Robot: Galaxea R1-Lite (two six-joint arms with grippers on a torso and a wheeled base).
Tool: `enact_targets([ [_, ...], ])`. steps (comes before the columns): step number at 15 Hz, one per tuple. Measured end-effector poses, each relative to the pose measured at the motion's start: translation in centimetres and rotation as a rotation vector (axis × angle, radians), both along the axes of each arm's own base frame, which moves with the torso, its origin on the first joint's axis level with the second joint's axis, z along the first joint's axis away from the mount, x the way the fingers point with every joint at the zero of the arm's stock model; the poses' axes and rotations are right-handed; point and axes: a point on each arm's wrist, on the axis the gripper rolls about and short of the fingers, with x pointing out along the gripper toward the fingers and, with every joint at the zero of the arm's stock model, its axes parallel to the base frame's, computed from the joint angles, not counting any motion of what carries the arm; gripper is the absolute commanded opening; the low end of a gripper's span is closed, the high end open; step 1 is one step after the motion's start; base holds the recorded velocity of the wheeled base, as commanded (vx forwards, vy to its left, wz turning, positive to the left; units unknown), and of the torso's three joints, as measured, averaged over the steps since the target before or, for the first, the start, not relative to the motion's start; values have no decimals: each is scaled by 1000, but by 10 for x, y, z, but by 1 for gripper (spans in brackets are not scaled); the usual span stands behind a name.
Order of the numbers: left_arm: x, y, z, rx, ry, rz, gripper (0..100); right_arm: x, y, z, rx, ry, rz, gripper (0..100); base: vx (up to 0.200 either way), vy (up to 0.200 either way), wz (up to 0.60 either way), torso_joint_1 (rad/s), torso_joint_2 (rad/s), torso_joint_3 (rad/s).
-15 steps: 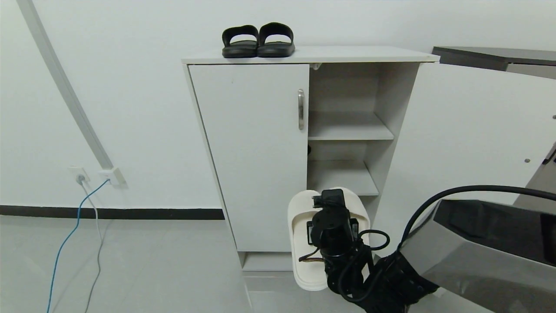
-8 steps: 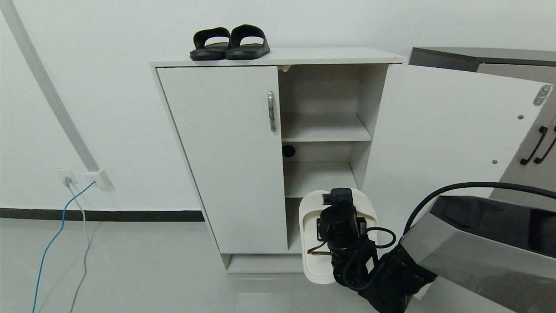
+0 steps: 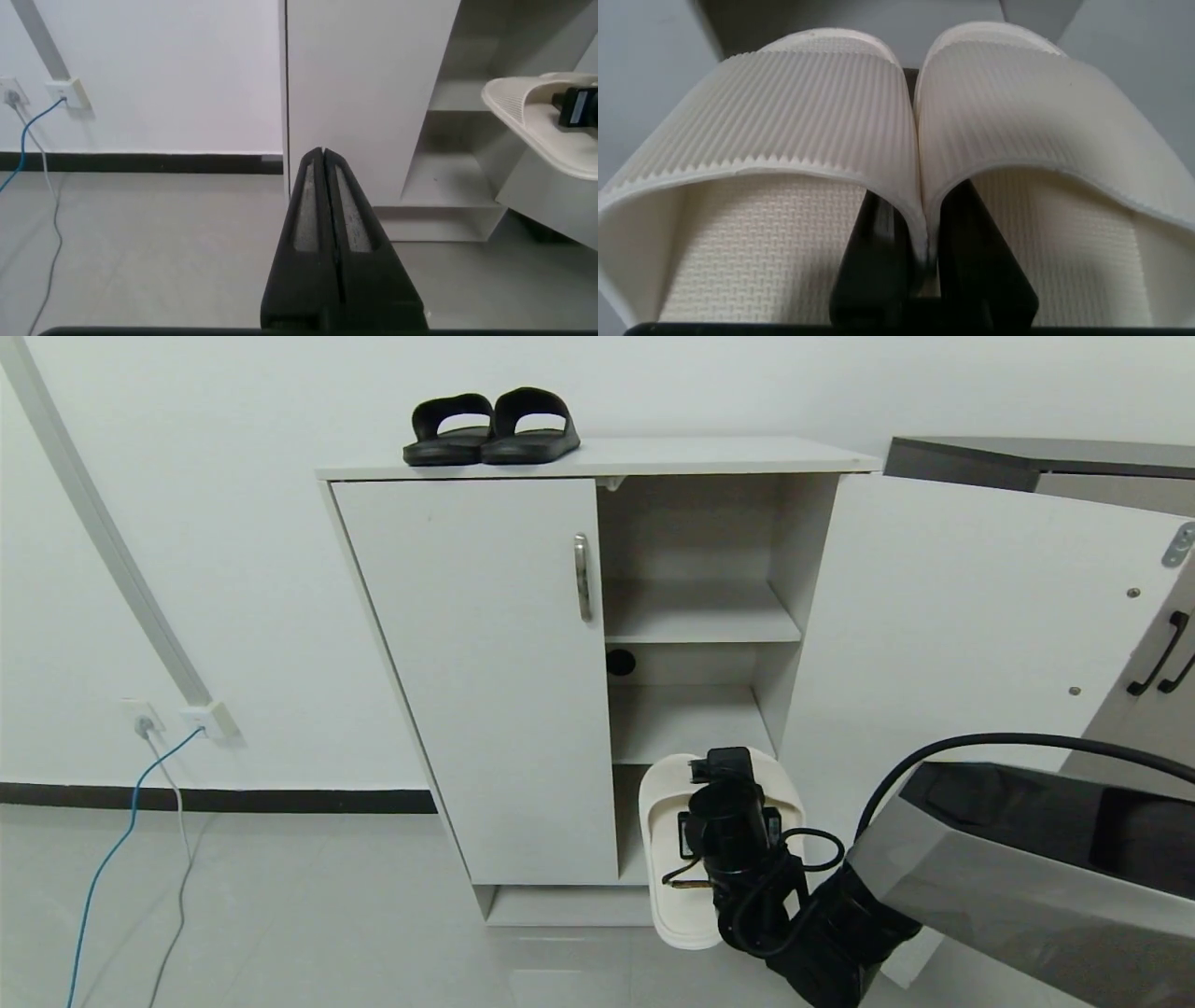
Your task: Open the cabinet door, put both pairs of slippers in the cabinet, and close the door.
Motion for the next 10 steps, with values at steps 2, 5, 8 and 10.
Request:
enact_targets([
  [2, 0, 0, 0, 0, 0, -1, 0, 3, 2, -4, -2, 2, 1, 0, 0, 0, 0, 0, 0, 0],
  [5, 0, 0, 0, 2, 1, -3, 0, 6, 0, -10, -13, 10, -8, 0, 0, 0, 0, 0, 0, 0],
  [8, 0, 0, 0, 7, 2, -5, 0, 7, 0, -13, -19, 15, -8, 0, 0, 0, 0, 0, 0, 0],
  [10, 0, 0, 0, 7, 1, -5, 0, 7, 0, -14, -21, 17, -6, 0, 0, 0, 0, 0, 0, 0],
])
